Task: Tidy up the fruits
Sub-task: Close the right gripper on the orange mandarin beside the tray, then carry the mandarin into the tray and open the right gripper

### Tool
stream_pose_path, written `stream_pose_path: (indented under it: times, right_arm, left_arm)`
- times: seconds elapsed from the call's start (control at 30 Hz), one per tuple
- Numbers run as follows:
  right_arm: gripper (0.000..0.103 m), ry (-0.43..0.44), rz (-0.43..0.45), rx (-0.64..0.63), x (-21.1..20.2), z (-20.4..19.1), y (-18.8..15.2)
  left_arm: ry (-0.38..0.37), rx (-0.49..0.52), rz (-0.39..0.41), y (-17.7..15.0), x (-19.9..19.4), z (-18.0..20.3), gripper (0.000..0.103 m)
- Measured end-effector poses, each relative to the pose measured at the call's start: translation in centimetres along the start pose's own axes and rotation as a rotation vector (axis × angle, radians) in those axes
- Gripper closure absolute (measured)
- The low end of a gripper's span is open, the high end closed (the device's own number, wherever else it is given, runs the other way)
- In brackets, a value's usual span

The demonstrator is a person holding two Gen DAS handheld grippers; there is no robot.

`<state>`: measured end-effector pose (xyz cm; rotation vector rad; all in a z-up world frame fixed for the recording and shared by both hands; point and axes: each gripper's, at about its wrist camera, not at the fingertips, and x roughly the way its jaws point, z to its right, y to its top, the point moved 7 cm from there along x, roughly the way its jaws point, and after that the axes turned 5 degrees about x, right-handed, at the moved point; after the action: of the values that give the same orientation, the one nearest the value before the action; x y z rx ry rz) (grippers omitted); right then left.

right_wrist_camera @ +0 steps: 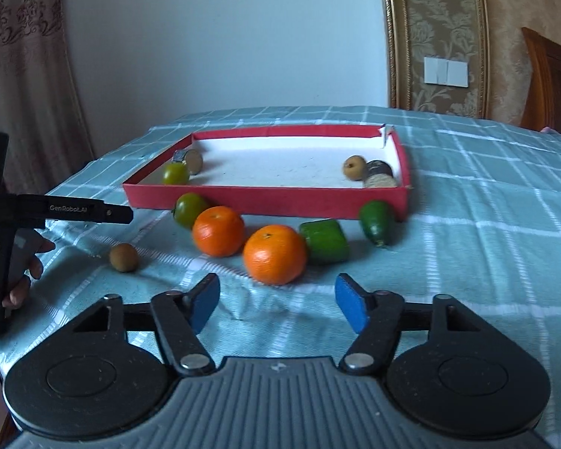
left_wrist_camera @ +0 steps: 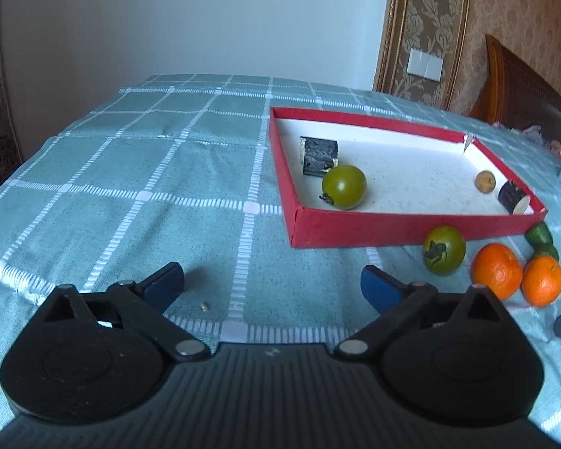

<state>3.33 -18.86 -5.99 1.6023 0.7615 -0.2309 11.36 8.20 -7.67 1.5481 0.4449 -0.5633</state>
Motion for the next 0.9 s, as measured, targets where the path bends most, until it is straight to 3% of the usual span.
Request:
stream_pose_path:
  times: [0.3, 0.63, 0.7, 0.9]
  right_arm:
    - [0.049, -0.015, 0.019, -0.036, 1.0, -0.8, 0.9]
    - [0.050, -0.080, 0.032, -0.102, 2.4, -1.4, 1.3]
    - [0.061, -0.107, 0.041, -0.117, 2.5, -1.4, 1.3]
    - [0.062, -0.095, 0.044, -0.111, 2.0, -1.2, 1.2]
  left_arm:
    - [0.018, 0.031, -0.017, -0.2, 0.2, 0.4, 0.000]
    - [0.036, 0.055, -0.028, -0.1, 0.4, 0.7, 0.000]
    - [0.036, 0.055, -0.028, -0.2, 0.4, 0.7, 0.000]
    - [0.036, 0.055, -0.028, -0.2, 0.4, 0.7, 0.000]
